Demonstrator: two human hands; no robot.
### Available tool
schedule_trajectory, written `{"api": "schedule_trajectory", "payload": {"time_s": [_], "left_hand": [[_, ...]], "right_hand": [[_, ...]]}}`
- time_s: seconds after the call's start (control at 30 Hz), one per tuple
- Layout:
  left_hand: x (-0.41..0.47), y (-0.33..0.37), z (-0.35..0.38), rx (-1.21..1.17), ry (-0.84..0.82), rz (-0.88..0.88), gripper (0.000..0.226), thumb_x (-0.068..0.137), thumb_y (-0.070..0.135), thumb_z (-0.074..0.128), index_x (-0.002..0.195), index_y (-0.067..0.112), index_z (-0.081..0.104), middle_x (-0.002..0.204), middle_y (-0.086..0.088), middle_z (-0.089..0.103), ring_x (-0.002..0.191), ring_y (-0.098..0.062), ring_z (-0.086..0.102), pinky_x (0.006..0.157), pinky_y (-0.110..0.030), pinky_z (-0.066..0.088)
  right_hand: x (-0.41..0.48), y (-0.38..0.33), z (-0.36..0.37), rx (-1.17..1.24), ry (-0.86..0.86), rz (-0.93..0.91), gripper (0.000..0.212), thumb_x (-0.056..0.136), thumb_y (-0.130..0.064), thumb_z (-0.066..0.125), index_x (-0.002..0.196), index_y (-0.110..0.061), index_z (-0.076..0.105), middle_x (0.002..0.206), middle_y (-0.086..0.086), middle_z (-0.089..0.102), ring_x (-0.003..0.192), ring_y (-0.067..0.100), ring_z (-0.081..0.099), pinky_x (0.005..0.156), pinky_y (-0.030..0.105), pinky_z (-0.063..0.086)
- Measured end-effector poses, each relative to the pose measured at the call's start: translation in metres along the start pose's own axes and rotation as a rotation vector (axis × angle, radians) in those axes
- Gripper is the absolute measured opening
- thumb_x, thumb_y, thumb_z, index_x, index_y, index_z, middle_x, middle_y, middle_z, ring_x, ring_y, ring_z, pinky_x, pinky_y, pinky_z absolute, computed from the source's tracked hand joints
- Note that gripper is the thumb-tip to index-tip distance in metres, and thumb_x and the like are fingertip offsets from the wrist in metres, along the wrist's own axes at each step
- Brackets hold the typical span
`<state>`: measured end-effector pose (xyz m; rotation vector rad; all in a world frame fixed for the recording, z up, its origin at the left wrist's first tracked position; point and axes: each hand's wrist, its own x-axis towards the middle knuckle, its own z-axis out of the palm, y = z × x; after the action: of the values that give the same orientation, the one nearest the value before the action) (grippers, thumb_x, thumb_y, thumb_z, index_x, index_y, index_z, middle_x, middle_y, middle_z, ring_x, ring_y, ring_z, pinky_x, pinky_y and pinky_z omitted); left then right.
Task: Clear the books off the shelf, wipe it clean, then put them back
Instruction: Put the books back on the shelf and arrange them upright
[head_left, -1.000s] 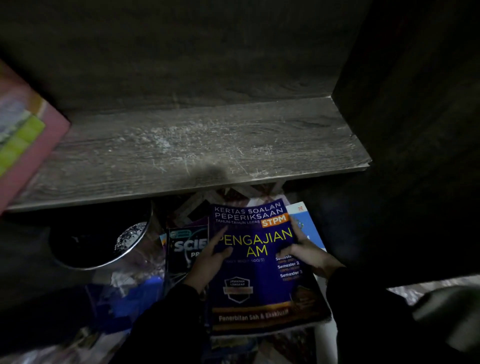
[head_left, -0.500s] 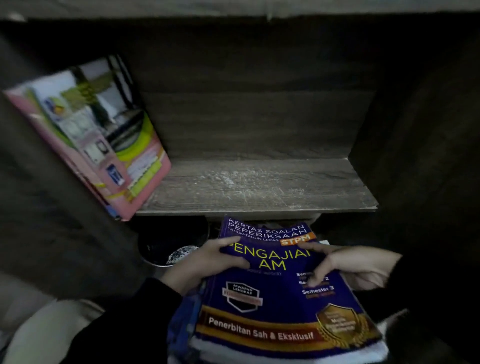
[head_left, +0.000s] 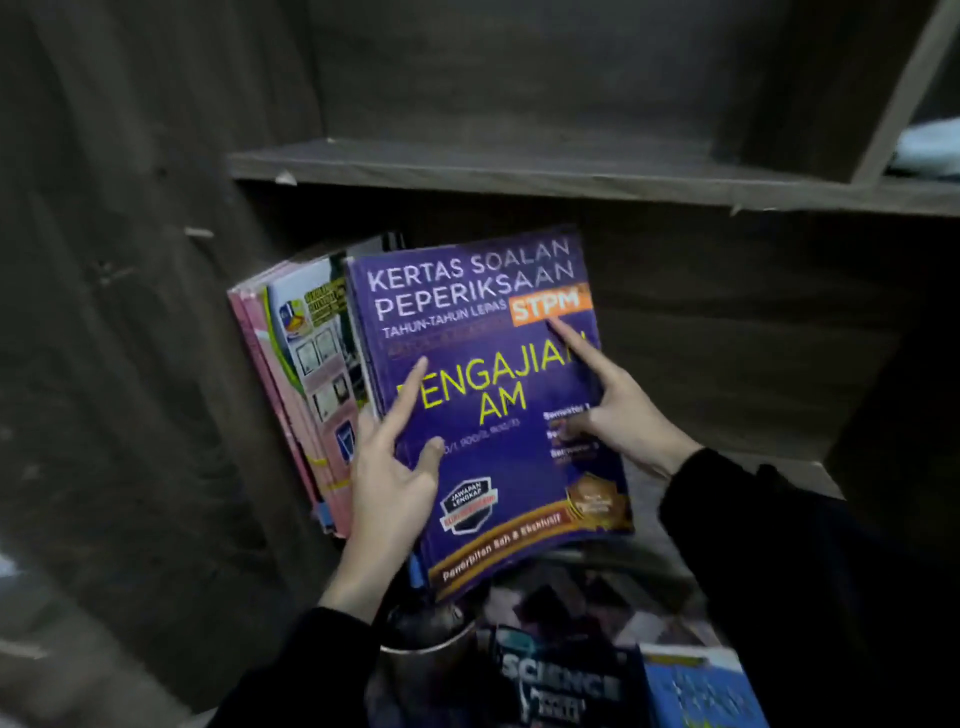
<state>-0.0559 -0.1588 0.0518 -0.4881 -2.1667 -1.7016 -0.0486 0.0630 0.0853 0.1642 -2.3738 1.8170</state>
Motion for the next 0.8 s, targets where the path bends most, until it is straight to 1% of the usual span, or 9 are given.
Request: {"api": "schedule_trajectory", "payload": {"time_s": [0.03, 0.1, 0.17, 0.3, 0.4, 0.5, 0.63, 0.73, 0.8], "left_hand": [[0.007, -0.008, 0.002, 0.008, 0.055, 0.027, 0.084, 0.087, -0.007, 0.058, 0.136, 0.057, 0.035, 0.142, -0.011, 0.036, 0.128, 0.005, 0.04, 0.084, -0.003, 0.038], [0.023, -0.024, 0.006, -0.036, 0.153, 0.05, 0.081, 0.088, -0.008, 0.056, 0.134, 0.055, 0.04, 0.148, -0.014, 0.029, 0.135, -0.014, 0.039, 0.076, -0.004, 0.045], [0.037, -0.039, 0.006, -0.031, 0.248, 0.095, 0.078, 0.086, -0.012, 0.056, 0.136, 0.047, 0.045, 0.148, -0.016, 0.03, 0.13, -0.01, 0.044, 0.076, -0.003, 0.045], [0.053, -0.067, 0.009, 0.128, 0.391, 0.241, 0.073, 0.081, 0.002, 0.053, 0.133, 0.05, 0.04, 0.147, -0.014, 0.034, 0.139, -0.02, 0.032, 0.112, -0.023, 0.03], [0.052, -0.088, 0.021, 0.294, 0.503, 0.315, 0.071, 0.082, 0.004, 0.053, 0.133, 0.05, 0.037, 0.143, -0.005, 0.029, 0.137, -0.008, 0.027, 0.112, -0.028, 0.027], [0.045, -0.11, 0.031, 0.452, 0.544, 0.364, 0.071, 0.085, 0.006, 0.055, 0.138, 0.046, 0.033, 0.138, -0.024, 0.036, 0.132, -0.029, 0.033, 0.108, -0.039, 0.029], [0.041, -0.128, 0.033, 0.625, 0.548, 0.42, 0.083, 0.091, 0.011, 0.053, 0.151, 0.036, 0.0, 0.134, -0.041, 0.033, 0.126, -0.043, 0.032, 0.106, -0.045, 0.027], [0.039, -0.128, 0.03, 0.751, 0.528, 0.451, 0.087, 0.092, 0.009, 0.053, 0.151, 0.022, -0.009, 0.142, -0.04, 0.019, 0.133, -0.047, 0.023, 0.114, -0.045, 0.014], [0.034, -0.127, 0.028, 0.794, 0.503, 0.412, 0.088, 0.091, 0.011, 0.055, 0.151, 0.013, -0.009, 0.145, -0.037, 0.015, 0.135, -0.047, 0.018, 0.115, -0.048, 0.012]], "right_hand": [[0.021, 0.003, 0.004, -0.004, -0.014, -0.021, 0.11, 0.063, 0.033, 0.054, 0.132, -0.052, 0.041, 0.116, -0.02, 0.065, 0.094, 0.016, 0.061, 0.078, 0.046, 0.055], [0.061, 0.008, 0.01, -0.04, -0.055, -0.037, 0.109, 0.065, 0.031, 0.058, 0.138, -0.047, 0.036, 0.122, -0.014, 0.062, 0.096, 0.013, 0.063, 0.08, 0.043, 0.056], [0.094, 0.016, 0.016, -0.074, -0.097, -0.037, 0.11, 0.065, 0.03, 0.06, 0.137, -0.049, 0.032, 0.112, -0.023, 0.065, 0.093, 0.006, 0.065, 0.079, 0.037, 0.058], [0.134, 0.039, 0.035, -0.052, -0.134, -0.064, 0.112, 0.067, 0.028, 0.059, 0.131, -0.059, 0.031, 0.113, -0.031, 0.056, 0.101, 0.005, 0.065, 0.08, 0.035, 0.058], [0.151, 0.057, 0.048, -0.002, -0.114, -0.085, 0.115, 0.067, 0.028, 0.058, 0.126, -0.067, 0.029, 0.12, -0.031, 0.053, 0.105, 0.004, 0.063, 0.084, 0.037, 0.057], [0.158, 0.069, 0.056, -0.017, -0.13, -0.123, 0.117, 0.07, 0.022, 0.063, 0.127, -0.072, 0.023, 0.145, -0.016, 0.04, 0.116, 0.009, 0.057, 0.087, 0.03, 0.054], [0.155, 0.073, 0.06, -0.127, -0.128, -0.149, 0.116, 0.078, 0.011, 0.067, 0.128, -0.075, 0.007, 0.153, -0.017, 0.018, 0.122, 0.006, 0.049, 0.091, 0.027, 0.052], [0.144, 0.075, 0.063, -0.41, -0.066, -0.115, 0.115, 0.082, -0.01, 0.072, 0.13, -0.073, -0.012, 0.154, 0.001, 0.026, 0.121, 0.02, 0.052, 0.097, 0.043, 0.049], [0.135, 0.08, 0.068, -0.6, -0.042, -0.047, 0.112, 0.084, -0.022, 0.072, 0.127, -0.07, -0.02, 0.145, 0.015, 0.033, 0.116, 0.032, 0.054, 0.095, 0.044, 0.049]]}}
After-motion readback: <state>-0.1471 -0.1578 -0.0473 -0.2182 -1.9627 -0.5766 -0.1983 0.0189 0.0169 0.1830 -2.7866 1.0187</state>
